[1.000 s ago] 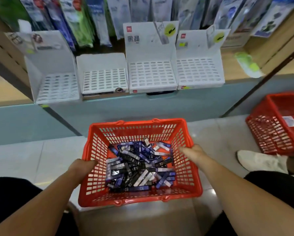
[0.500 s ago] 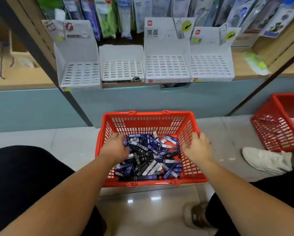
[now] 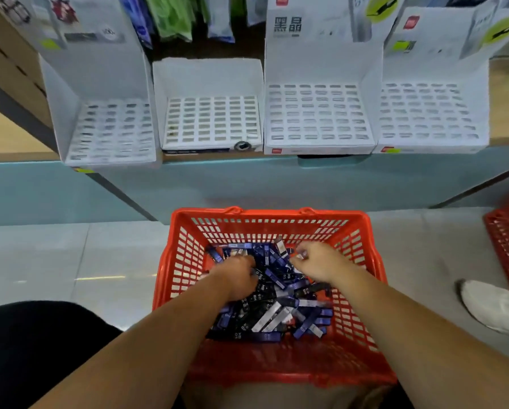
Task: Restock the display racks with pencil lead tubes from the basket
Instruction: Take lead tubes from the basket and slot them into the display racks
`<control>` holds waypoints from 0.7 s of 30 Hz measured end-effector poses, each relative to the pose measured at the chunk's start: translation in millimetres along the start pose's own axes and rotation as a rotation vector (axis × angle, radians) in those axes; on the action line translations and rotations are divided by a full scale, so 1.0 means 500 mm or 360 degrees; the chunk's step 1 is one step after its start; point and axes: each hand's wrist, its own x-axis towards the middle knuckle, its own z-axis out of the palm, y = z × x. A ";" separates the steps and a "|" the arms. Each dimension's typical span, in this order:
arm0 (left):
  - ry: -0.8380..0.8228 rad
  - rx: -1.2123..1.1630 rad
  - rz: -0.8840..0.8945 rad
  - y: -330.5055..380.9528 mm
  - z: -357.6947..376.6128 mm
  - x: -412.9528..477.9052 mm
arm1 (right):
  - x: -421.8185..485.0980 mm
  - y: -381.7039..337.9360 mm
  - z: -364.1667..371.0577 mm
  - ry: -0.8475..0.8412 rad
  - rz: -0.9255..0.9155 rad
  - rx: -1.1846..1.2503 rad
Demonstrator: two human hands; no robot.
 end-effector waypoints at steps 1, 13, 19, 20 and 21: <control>-0.0013 0.0026 0.0004 -0.002 0.005 0.013 | 0.010 0.002 0.009 0.0011 0.0005 0.0046; 0.0057 -0.0008 0.0027 -0.103 0.076 0.054 | 0.092 -0.020 0.184 -0.0008 -0.0024 0.0031; 0.0094 -0.0178 0.0010 -0.138 0.091 0.072 | 0.148 -0.032 0.279 0.0073 -0.0094 -0.0265; 0.0101 -0.0195 0.0008 -0.143 0.094 0.079 | 0.154 -0.028 0.286 0.0163 -0.0113 -0.0259; 0.0100 -0.0199 0.0004 -0.144 0.095 0.083 | 0.159 -0.022 0.289 0.0236 -0.0142 -0.0256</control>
